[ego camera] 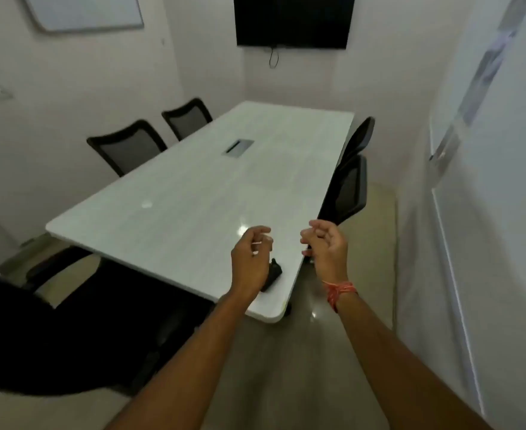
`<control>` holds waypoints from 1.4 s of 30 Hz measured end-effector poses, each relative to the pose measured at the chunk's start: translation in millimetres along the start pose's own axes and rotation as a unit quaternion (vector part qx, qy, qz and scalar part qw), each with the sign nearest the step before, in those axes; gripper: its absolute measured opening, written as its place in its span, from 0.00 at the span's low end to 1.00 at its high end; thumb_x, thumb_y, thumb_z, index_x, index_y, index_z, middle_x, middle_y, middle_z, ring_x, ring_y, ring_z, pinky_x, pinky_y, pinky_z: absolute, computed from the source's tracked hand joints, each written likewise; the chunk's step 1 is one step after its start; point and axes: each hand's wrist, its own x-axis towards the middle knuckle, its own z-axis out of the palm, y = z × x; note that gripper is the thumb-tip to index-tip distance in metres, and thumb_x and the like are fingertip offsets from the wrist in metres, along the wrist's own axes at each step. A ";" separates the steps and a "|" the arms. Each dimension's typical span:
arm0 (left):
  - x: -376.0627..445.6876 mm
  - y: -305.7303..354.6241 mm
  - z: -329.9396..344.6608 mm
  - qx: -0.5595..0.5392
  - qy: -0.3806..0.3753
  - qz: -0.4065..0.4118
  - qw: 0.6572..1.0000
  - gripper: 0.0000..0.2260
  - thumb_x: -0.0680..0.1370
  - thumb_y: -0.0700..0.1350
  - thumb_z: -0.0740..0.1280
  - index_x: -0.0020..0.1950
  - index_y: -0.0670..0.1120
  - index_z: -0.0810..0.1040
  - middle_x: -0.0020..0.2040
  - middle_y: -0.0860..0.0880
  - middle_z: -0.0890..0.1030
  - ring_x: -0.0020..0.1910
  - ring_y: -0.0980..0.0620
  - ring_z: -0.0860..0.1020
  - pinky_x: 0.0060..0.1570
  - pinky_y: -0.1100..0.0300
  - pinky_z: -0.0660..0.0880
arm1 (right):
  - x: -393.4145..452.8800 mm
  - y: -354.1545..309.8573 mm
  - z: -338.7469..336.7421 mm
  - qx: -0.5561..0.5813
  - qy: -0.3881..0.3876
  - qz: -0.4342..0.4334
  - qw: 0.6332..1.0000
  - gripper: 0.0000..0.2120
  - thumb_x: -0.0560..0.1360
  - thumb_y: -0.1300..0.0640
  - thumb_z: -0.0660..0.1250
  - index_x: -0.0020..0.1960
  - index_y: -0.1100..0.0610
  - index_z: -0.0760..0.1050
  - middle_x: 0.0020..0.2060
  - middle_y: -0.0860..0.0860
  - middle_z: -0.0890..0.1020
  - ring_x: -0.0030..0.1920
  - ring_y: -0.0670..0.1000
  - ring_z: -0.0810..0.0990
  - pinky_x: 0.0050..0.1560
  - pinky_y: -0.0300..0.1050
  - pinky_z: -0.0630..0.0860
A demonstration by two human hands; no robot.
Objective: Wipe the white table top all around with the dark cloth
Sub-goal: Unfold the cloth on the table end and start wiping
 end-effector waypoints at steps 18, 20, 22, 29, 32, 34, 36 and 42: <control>105.6 -208.7 19.0 0.304 -0.115 -0.359 0.875 0.12 0.80 0.44 0.65 0.60 0.39 0.72 0.57 0.41 0.78 0.53 0.44 0.78 0.42 0.58 0.71 | 101.7 222.7 67.6 -0.343 -0.135 0.315 0.874 0.20 0.77 0.64 0.68 0.66 0.61 0.67 0.59 0.61 0.78 0.54 0.56 0.78 0.53 0.44 0.75; 109.5 -211.6 23.0 0.310 -0.088 -0.364 0.874 0.10 0.79 0.43 0.65 0.58 0.39 0.72 0.55 0.41 0.78 0.50 0.44 0.78 0.40 0.57 0.70 | 105.9 227.9 69.0 -0.339 -0.101 0.328 0.876 0.18 0.75 0.65 0.68 0.62 0.60 0.68 0.56 0.61 0.80 0.49 0.55 0.78 0.47 0.42 0.75; 114.5 -214.4 26.6 0.310 -0.071 -0.371 0.872 0.10 0.78 0.42 0.66 0.56 0.39 0.73 0.54 0.41 0.79 0.51 0.43 0.79 0.41 0.57 0.70 | 111.9 234.1 68.5 -0.352 -0.088 0.326 0.873 0.18 0.73 0.65 0.70 0.59 0.59 0.68 0.53 0.61 0.81 0.46 0.56 0.80 0.45 0.44 0.77; 138.5 -205.9 39.8 0.230 -0.054 -0.385 0.892 0.08 0.72 0.43 0.73 0.49 0.42 0.82 0.40 0.49 0.80 0.41 0.49 0.79 0.33 0.64 0.71 | 138.1 235.2 58.5 -0.317 -0.140 0.388 0.854 0.23 0.72 0.63 0.72 0.62 0.57 0.65 0.42 0.56 0.78 0.34 0.54 0.78 0.40 0.51 0.81; 155.2 -195.4 45.6 0.111 -0.035 -0.400 0.909 0.01 0.72 0.40 0.72 0.43 0.44 0.82 0.39 0.48 0.82 0.42 0.48 0.81 0.41 0.56 0.81 | 143.8 233.1 52.1 -0.275 -0.166 0.341 0.883 0.19 0.76 0.59 0.71 0.63 0.60 0.70 0.44 0.60 0.81 0.34 0.54 0.80 0.36 0.44 0.80; 170.6 -183.9 47.9 0.029 -0.033 -0.422 0.906 0.04 0.74 0.36 0.70 0.40 0.44 0.81 0.39 0.46 0.81 0.42 0.46 0.81 0.40 0.54 0.82 | 145.9 232.6 46.4 -0.223 -0.144 0.285 0.921 0.16 0.79 0.59 0.68 0.65 0.61 0.72 0.45 0.61 0.82 0.36 0.53 0.81 0.35 0.42 0.79; 187.6 -170.5 52.1 -0.053 -0.044 -0.437 0.897 0.05 0.75 0.34 0.68 0.42 0.42 0.80 0.42 0.44 0.81 0.45 0.46 0.81 0.39 0.56 0.82 | 148.3 231.3 43.2 -0.152 -0.098 0.252 0.951 0.14 0.79 0.56 0.65 0.64 0.59 0.73 0.46 0.62 0.82 0.40 0.56 0.82 0.40 0.48 0.79; 220.7 -140.3 79.3 -0.275 -0.077 -0.469 0.836 0.11 0.74 0.31 0.64 0.56 0.36 0.77 0.54 0.37 0.81 0.53 0.40 0.82 0.54 0.49 0.82 | 161.8 216.6 50.9 -0.174 0.031 0.014 0.984 0.26 0.78 0.46 0.59 0.73 0.54 0.66 0.62 0.53 0.76 0.61 0.50 0.76 0.58 0.42 0.75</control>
